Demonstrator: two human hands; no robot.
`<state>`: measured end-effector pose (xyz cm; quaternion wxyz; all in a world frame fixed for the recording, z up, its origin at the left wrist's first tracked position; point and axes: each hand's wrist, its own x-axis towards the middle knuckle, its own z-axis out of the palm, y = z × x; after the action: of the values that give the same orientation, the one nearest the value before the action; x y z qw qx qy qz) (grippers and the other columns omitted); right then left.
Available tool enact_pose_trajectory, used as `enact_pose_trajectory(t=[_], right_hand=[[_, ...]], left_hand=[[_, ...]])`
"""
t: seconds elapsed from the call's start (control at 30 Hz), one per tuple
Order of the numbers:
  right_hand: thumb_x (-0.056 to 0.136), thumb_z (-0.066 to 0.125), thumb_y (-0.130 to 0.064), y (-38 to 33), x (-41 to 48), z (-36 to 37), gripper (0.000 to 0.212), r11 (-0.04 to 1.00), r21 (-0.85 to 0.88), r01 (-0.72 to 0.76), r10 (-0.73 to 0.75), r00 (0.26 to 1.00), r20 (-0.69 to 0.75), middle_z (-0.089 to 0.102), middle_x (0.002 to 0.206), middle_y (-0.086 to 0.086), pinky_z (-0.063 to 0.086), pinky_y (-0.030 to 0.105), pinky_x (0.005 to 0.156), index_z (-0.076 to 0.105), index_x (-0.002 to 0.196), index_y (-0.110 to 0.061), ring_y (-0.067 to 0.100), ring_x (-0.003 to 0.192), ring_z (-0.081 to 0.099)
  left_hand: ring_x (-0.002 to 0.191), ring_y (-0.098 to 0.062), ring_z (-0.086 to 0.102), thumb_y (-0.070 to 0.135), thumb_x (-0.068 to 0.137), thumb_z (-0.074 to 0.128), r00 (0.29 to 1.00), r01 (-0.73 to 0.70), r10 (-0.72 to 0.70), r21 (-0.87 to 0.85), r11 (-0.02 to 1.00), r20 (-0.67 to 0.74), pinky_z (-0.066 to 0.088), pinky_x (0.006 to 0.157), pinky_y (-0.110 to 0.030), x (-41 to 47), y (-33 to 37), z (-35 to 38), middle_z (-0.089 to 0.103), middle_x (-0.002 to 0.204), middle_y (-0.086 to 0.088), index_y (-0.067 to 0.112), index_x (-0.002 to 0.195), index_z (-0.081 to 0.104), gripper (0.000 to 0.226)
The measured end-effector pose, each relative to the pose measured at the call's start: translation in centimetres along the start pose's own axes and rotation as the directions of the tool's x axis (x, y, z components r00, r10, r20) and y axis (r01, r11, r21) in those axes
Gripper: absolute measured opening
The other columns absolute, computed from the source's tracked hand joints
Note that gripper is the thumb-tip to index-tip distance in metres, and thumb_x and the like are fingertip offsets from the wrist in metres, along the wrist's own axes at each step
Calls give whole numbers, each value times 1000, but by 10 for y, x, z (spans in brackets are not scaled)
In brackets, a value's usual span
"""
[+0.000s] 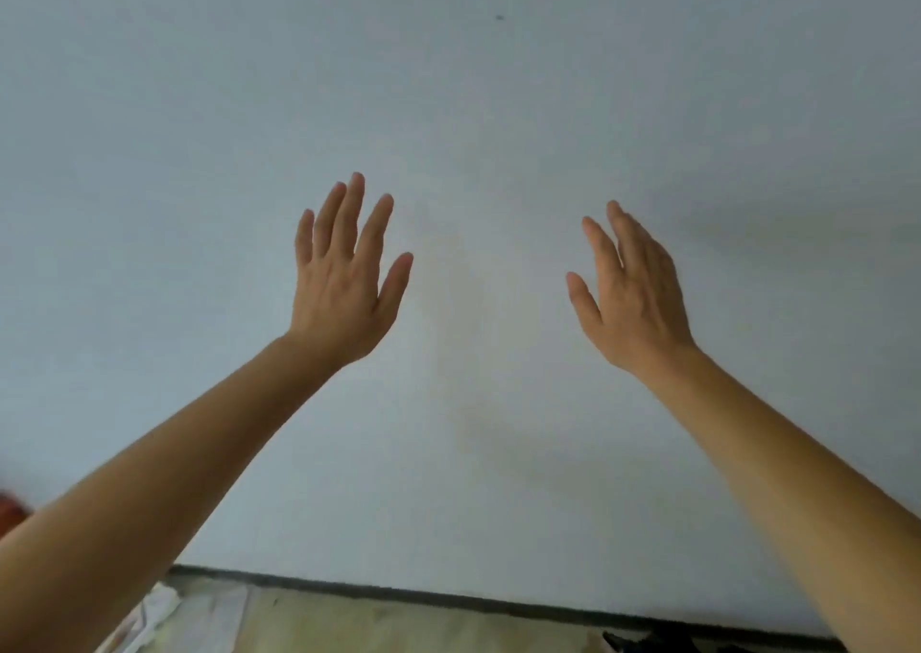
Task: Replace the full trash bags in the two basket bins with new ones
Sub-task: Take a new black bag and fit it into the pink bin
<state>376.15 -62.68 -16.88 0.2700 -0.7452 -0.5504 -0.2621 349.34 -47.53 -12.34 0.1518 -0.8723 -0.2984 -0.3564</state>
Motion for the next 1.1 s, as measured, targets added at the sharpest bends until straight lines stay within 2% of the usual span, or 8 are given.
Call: enact_pose_trajectory(t=[0.17, 0.33, 0.47, 0.63, 0.7, 0.87, 1.0, 1.1], right_hand=[[100, 40, -40, -189, 69, 37, 62, 962, 168, 216, -216, 976, -21, 21, 161, 20, 29, 52, 115, 29, 152, -9, 39, 144, 29], [100, 43, -39, -400, 88, 82, 61, 858, 325, 398, -394, 916, -80, 23, 161, 20, 29, 51, 115, 30, 152, -10, 37, 145, 29], [99, 40, -43, -577, 78, 120, 62, 748, 479, 459, -490, 869, -67, 23, 160, 20, 28, 50, 116, 30, 152, -11, 35, 146, 26], [98, 36, -46, -790, 33, 147, 64, 530, 626, 572, -696, 715, -63, 22, 161, 20, 29, 52, 115, 30, 152, -11, 37, 146, 27], [98, 36, -47, -866, 11, 152, 63, 426, 663, 615, -766, 635, -97, 21, 161, 19, 30, 52, 115, 31, 151, -12, 37, 146, 27], [98, 40, -47, -1036, -32, 160, 59, 209, 724, 657, -868, 465, -172, 21, 160, 14, 29, 53, 116, 31, 149, -19, 35, 145, 26], [100, 38, -50, -1155, -50, 164, 60, 116, 758, 642, -894, 400, -202, 17, 163, 10, 23, 50, 118, 29, 152, -22, 31, 149, 20], [101, 36, -49, -1245, -61, 159, 59, 15, 772, 635, -914, 321, -246, 20, 162, 11, 24, 50, 118, 31, 151, -19, 31, 148, 22]], left_hand=[[149, -34, 15, 41, 102, 41, 975, 218, -204, 183, 959, -90, 17, 117, -58, -85, -142, -99, 17, 162, -16, 15, 151, 33, 56], [151, -30, 7, 46, 102, 34, 911, 390, -410, 410, 824, -42, 11, 119, -57, -222, -275, -201, 8, 164, -12, 18, 153, 28, 59], [152, -27, -2, 52, 101, 25, 793, 502, -609, 593, 630, -25, 9, 120, -57, -339, -364, -290, 1, 165, -10, 20, 155, 20, 63], [152, -26, -1, 54, 100, 23, 547, 652, -825, 692, 310, -146, 9, 120, -57, -474, -433, -381, 3, 165, -9, 20, 154, 21, 64], [151, -28, 4, 54, 100, 22, 472, 682, -859, 699, 216, -196, 13, 119, -58, -512, -450, -408, 9, 164, -11, 19, 153, 24, 64], [151, -29, 10, 58, 98, 14, 364, 703, -884, 710, 54, -293, 17, 118, -57, -580, -508, -461, 12, 164, -10, 22, 152, 19, 65], [151, -28, 8, 55, 99, 19, 304, 687, -875, 723, -73, -377, 14, 120, -55, -617, -571, -504, 9, 164, -9, 21, 154, 22, 65], [151, -28, 10, 53, 100, 23, 274, 665, -850, 727, -170, -450, 11, 120, -53, -645, -611, -544, 9, 164, -9, 21, 154, 22, 64]])
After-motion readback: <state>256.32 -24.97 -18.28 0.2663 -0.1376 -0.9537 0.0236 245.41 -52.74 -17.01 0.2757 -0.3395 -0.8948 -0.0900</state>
